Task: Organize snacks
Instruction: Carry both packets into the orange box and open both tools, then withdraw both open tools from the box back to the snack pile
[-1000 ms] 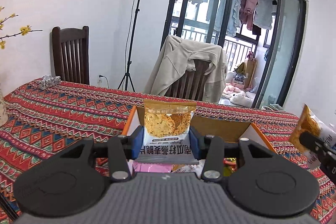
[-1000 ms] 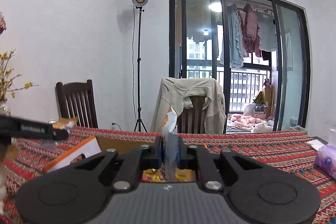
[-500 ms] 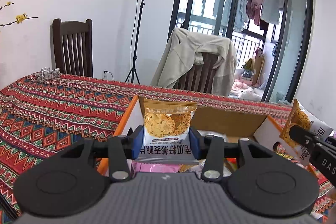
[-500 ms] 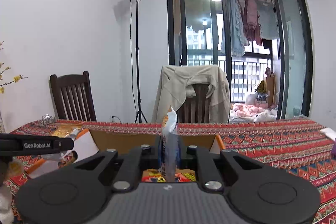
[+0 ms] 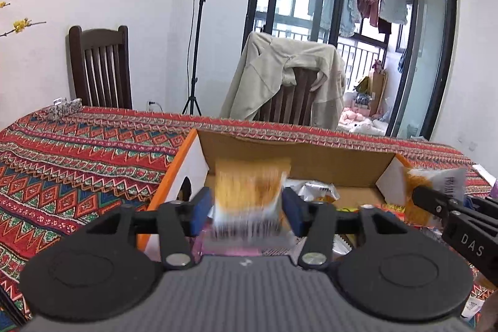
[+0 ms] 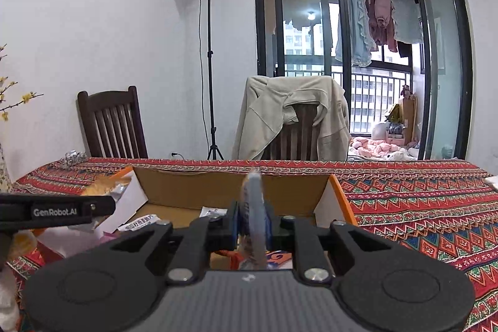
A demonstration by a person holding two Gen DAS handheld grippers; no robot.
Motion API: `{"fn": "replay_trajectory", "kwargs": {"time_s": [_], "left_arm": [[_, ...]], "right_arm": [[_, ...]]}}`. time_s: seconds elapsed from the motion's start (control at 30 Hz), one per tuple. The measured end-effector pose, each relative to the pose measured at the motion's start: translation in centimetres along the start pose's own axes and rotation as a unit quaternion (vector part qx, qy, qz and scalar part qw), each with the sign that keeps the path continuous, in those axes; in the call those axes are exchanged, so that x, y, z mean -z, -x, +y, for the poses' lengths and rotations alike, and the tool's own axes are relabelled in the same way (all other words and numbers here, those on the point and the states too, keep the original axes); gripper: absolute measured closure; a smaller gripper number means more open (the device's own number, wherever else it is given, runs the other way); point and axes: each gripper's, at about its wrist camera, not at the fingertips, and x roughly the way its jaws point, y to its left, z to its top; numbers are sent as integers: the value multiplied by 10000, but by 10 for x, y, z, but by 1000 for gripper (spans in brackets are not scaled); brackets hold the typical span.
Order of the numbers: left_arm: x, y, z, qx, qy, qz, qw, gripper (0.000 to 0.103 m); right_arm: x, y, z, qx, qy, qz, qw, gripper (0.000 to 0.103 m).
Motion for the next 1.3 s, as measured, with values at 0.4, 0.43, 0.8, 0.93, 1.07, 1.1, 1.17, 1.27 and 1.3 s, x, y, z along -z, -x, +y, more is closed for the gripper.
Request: {"fn": "replay_trajectory", "kwargs": {"time_s": [0.4,0.43,0.8,0.93,1.07,1.1,1.17,1.27,1.3], "left_arm": [[1,12,9,-107,401,-337,9986,0],[1,12,10,-118,424,-328,9985,0],[-6,12,9,-241,563,-202,9979,0],[-15,25,9,-205,650,-181,9975,0],[-16,47,13,-220,616,-220,9976,0],[-15,53,15,-203,629,-217,9976,0],[-13,65,19,-172,632,-233,9976,0],[-7,85,26,-169,594,-277,9977,0],[-4,92,29,-163,581,-272,9978,0]], "right_arm": [[-1,15,-3,41,5,-258,9997,0],[-2,15,-3,46,-9,-247,9997,0],[-9,22,-10,-57,-220,-156,9996,0],[-18,25,-9,-82,-332,-27,9994,0],[-26,41,-3,2,-296,-16,9996,0],[-26,45,-1,-17,-287,-17,9996,0],[-26,55,5,-19,-237,9,9997,0],[-22,74,14,7,-113,21,9999,0],[-21,80,16,9,-82,22,10000,0]]}}
